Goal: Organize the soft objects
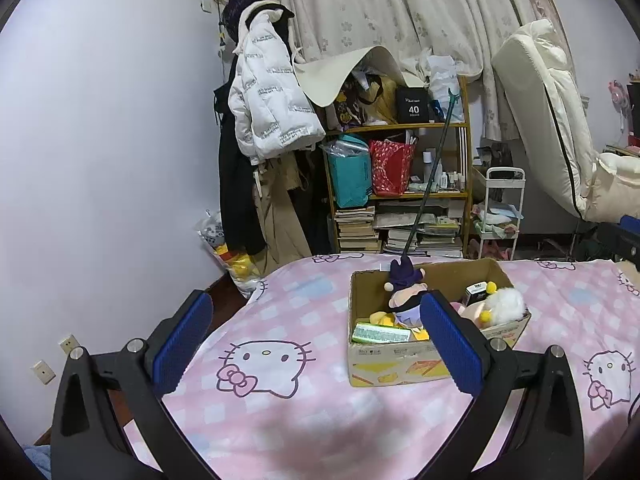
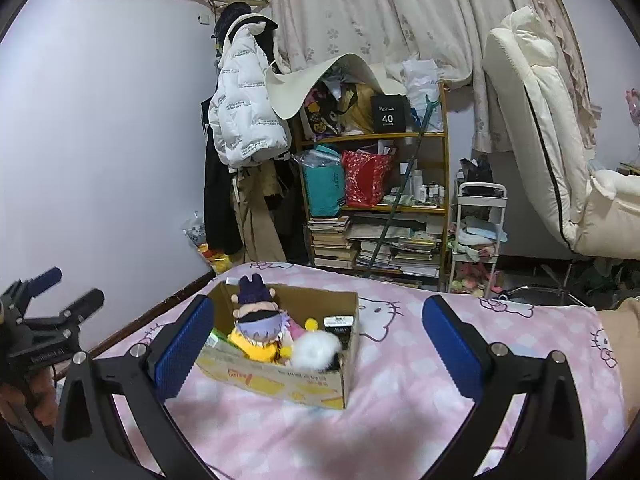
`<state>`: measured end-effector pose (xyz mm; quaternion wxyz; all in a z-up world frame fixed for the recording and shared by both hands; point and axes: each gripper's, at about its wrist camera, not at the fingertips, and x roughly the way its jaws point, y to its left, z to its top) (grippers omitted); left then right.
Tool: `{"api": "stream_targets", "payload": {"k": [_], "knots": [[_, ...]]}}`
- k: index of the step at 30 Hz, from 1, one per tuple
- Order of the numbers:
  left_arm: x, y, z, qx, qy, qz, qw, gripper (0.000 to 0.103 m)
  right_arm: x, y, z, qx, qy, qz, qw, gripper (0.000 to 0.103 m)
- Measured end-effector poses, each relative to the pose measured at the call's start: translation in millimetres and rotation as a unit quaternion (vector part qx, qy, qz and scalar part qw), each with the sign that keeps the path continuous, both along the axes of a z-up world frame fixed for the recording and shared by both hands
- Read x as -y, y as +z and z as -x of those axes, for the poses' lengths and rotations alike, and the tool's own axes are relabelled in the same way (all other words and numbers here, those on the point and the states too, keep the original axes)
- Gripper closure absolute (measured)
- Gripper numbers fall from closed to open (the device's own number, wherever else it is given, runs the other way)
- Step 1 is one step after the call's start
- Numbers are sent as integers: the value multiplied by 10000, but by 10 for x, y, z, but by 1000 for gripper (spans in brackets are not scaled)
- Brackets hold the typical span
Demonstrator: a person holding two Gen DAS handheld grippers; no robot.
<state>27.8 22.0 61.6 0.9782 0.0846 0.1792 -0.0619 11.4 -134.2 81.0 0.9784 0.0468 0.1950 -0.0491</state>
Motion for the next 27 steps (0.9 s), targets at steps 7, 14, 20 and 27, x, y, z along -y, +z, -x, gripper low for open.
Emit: {"api": "stream_targets", "payload": {"k": [7, 14, 20, 27], "knots": [[-102, -103, 177, -21, 189, 156, 9997, 1, -17, -143, 200, 114, 170, 7, 9998, 0], [-81, -240, 230, 232, 153, 84, 9996, 1, -50, -259, 266, 262, 203, 172, 9993, 0], [-39, -343, 181, 111, 30, 202, 9997, 1, -9, -392, 198, 123, 123, 201, 9996, 0], [-13, -386, 143, 50, 48, 214, 9997, 1, -5, -435, 164, 69, 115, 227, 9997, 0]]}}
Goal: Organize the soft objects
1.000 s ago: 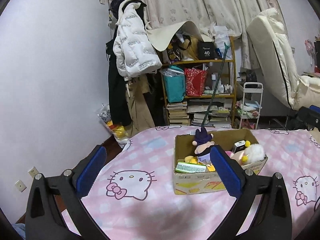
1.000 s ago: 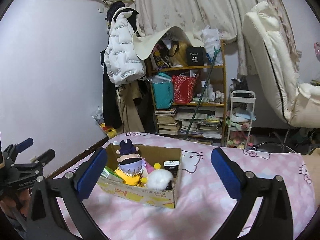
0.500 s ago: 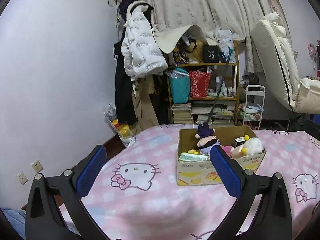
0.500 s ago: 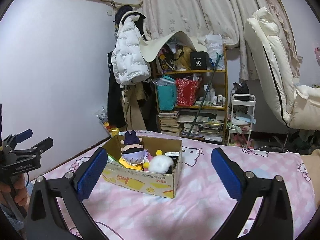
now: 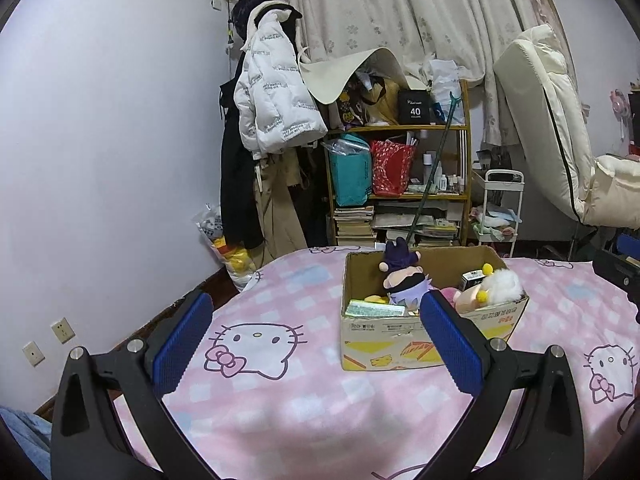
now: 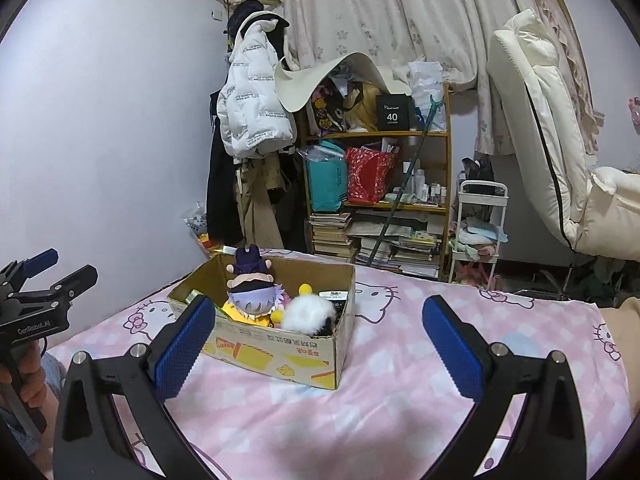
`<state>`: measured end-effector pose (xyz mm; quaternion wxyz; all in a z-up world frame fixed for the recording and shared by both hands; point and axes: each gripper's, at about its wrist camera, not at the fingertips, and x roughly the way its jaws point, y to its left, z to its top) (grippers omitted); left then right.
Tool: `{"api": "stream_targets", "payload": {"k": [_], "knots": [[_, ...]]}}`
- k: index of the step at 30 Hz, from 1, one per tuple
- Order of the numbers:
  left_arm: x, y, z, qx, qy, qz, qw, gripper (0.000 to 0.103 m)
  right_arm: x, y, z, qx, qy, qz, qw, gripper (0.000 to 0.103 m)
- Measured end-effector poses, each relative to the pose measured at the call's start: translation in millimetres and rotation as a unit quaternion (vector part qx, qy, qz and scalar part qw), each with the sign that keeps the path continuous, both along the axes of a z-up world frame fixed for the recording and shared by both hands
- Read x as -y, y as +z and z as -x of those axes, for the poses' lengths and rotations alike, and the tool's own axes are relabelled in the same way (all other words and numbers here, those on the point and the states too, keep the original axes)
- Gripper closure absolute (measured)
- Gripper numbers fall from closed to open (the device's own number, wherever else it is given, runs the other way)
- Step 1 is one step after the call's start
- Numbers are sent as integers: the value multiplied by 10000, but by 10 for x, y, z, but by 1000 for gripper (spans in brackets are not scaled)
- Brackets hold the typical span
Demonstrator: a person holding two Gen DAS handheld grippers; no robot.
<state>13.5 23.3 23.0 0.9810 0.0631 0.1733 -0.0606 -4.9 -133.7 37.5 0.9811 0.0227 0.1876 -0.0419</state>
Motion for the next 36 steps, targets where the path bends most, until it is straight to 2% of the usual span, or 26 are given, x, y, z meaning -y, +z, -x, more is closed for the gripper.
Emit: {"api": "stream_targets", "payload": {"k": [36], "knots": [[59, -79, -54, -122, 57, -193, 9997, 1, -6, -101, -98, -160, -77, -71, 9998, 0]]}}
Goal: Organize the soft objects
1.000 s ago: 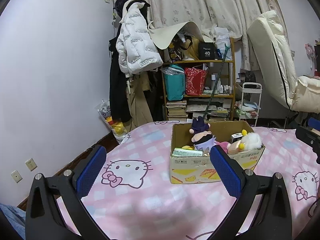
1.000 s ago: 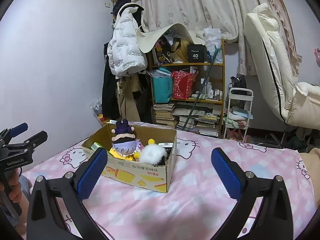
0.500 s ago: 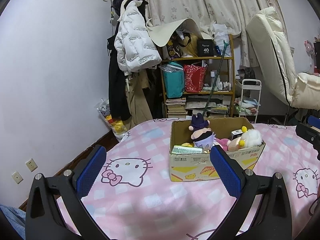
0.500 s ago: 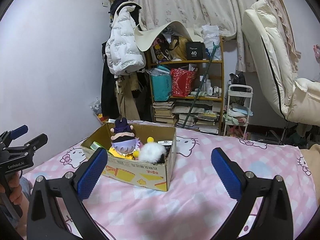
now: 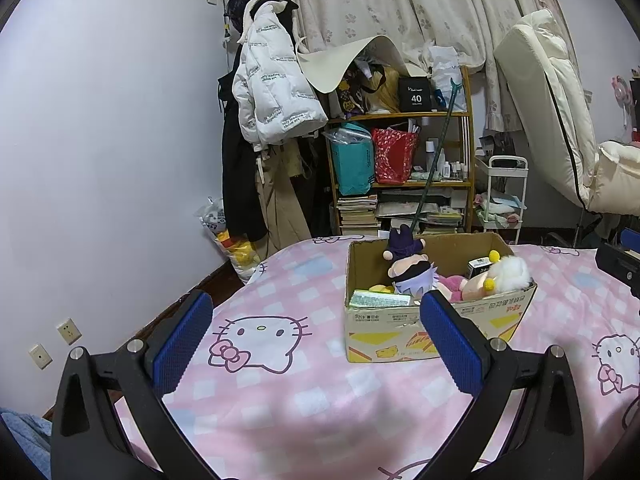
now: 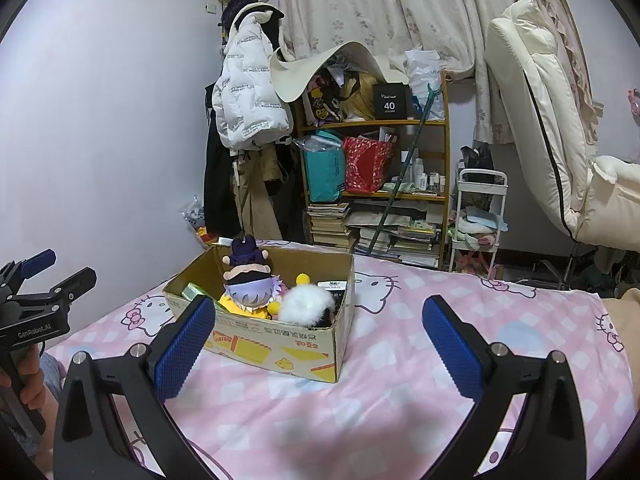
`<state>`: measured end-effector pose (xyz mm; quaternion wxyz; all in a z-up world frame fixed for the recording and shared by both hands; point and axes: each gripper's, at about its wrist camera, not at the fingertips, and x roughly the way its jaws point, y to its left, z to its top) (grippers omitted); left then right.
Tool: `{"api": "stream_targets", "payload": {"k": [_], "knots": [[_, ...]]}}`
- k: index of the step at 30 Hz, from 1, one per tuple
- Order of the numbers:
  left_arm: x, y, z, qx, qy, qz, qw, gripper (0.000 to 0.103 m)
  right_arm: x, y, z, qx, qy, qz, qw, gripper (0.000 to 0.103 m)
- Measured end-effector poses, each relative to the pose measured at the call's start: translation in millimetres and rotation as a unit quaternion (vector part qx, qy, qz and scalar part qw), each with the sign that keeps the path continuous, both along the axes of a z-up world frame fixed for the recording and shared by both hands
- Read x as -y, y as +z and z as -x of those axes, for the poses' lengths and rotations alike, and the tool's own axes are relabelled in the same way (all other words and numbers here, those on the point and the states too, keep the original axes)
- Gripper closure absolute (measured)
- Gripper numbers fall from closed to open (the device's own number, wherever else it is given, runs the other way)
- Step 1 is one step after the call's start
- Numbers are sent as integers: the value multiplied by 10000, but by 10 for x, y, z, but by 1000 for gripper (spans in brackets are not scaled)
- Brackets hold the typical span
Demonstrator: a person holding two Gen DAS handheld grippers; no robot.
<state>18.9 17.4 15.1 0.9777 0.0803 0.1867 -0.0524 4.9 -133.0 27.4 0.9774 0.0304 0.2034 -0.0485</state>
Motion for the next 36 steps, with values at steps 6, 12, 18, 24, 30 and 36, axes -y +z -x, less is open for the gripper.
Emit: {"api": "stream_targets", "payload": {"k": [6, 12, 18, 24, 30, 36], "knots": [[4, 0, 1, 0, 4, 5, 10000, 1, 2, 2, -3, 14, -5, -6, 10000, 0], [11, -11, 0, -16, -25, -19, 10000, 1, -16, -16, -5, 15, -33, -26, 10000, 0], [-2, -21, 0, -8, -14, -36, 10000, 1, -19, -13, 0, 20, -38, -10, 10000, 0], [-30, -10, -11, 11, 78, -20, 10000, 1, -17, -19, -4, 51, -33, -24, 10000, 0], [-85, -2, -31, -8, 165, 56, 9998, 1, -10, -38, 1, 37, -32, -17, 10000, 0], [-67, 4, -27, -17, 142, 28, 9999, 1, -2, -41, 6, 77, -29, 8, 10000, 0]]}}
